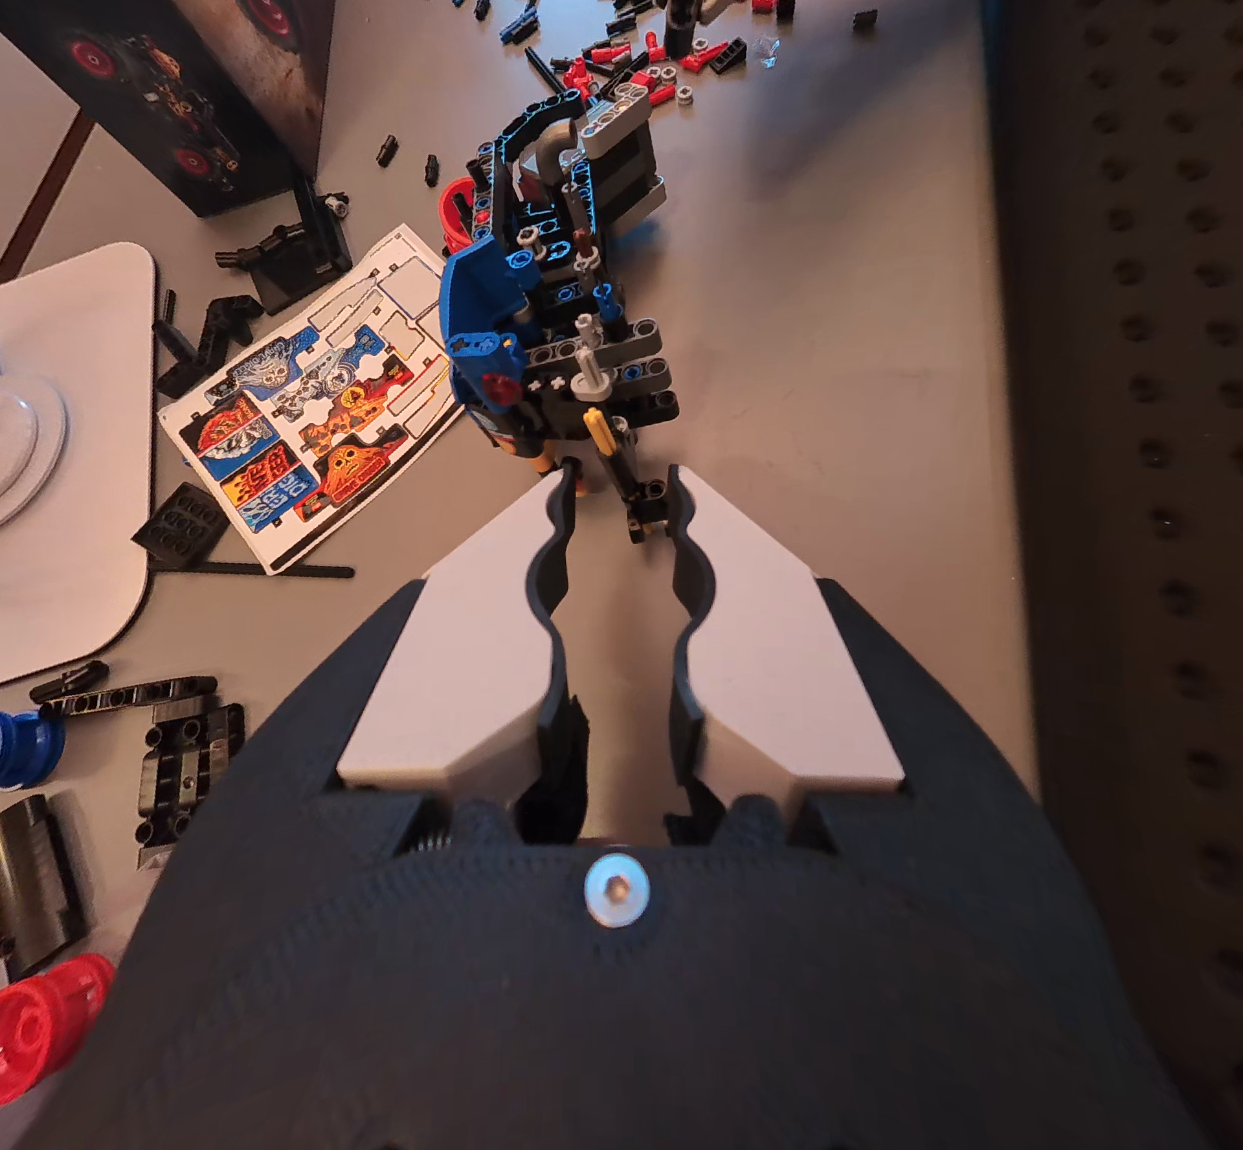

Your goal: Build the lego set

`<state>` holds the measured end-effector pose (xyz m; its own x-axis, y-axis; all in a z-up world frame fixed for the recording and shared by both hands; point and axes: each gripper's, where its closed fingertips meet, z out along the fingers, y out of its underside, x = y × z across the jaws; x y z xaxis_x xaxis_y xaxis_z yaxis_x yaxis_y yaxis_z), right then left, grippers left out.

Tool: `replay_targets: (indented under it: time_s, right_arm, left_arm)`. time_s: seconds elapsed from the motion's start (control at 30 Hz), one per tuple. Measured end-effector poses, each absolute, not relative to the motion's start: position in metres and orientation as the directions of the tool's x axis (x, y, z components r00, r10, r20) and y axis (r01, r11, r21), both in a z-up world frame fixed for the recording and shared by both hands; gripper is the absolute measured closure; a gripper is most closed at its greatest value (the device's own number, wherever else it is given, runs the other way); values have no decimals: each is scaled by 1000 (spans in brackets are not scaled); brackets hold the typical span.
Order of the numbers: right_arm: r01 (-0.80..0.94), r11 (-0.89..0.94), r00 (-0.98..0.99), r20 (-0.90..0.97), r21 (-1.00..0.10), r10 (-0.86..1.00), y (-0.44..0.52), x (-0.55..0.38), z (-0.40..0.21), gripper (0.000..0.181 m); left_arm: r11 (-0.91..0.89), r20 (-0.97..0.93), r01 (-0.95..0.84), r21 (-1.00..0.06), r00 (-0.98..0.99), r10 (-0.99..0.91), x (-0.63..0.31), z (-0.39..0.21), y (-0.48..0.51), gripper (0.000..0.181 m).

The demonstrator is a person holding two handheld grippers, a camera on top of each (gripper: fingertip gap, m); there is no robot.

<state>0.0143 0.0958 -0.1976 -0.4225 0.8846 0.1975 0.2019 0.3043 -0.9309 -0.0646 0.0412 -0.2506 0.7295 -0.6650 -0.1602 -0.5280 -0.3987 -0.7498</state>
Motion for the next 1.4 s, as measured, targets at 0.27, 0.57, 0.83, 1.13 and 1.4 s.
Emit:
replay_targets:
  time_s: [0.27, 0.57, 0.83, 1.13, 1.4]
  right_arm:
    - [202, 306, -424, 199, -930, 884, 95, 14, -198, 176]
    - [184, 310, -421, 210, -933, 882, 92, 13, -195, 176]
    - [119, 256, -399, 190, -959, 897, 80, 5, -169, 176]
    - [52, 215, -453, 169, -975, 875, 55, -20, -134, 176]
    - [24, 184, -497, 148, -983, 855, 49, -38, -119, 176]
  left_arm:
    - [-398, -165, -533, -747, 728, -665, -65, -251, 41, 156]
    - [-351, -199, -521, -778, 734, -649, -64, -237, 44, 158]
    - [-116, -291, -445, -888, 737, -610, -37, -179, 54, 158]
    - [-1, -305, -383, -924, 737, -603, -5, -158, 63, 157]
    - [67, -289, -299, -952, 808, -514, -29, -135, 64, 177]
